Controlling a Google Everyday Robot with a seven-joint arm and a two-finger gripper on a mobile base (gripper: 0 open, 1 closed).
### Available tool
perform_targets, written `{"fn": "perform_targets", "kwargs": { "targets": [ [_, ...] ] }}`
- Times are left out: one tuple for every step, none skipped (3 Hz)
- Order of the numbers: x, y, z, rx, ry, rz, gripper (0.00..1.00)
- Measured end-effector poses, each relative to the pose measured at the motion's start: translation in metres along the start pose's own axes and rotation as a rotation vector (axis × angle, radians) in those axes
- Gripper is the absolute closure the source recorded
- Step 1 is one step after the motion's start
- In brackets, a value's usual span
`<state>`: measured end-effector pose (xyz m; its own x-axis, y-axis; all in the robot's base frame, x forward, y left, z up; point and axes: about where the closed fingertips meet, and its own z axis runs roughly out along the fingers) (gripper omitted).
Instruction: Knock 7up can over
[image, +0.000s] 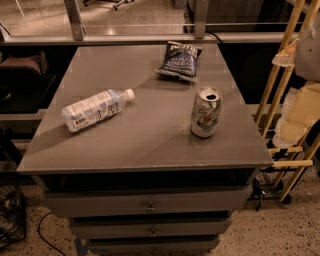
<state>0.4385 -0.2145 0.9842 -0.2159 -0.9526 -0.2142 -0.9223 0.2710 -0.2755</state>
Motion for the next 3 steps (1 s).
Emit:
{"fn": "perform_targets", "kwargs": {
  "targets": [
    [-0.001, -0.001, -0.001, 0.008, -0.009, 0.001, 0.0],
    [-0.002, -0.009, 0.013, 0.009, -0.09, 0.01, 0.0],
    [-0.008, -0.022, 0.037, -0.004, -0.238, 0.029, 0.0]
  ]
}}
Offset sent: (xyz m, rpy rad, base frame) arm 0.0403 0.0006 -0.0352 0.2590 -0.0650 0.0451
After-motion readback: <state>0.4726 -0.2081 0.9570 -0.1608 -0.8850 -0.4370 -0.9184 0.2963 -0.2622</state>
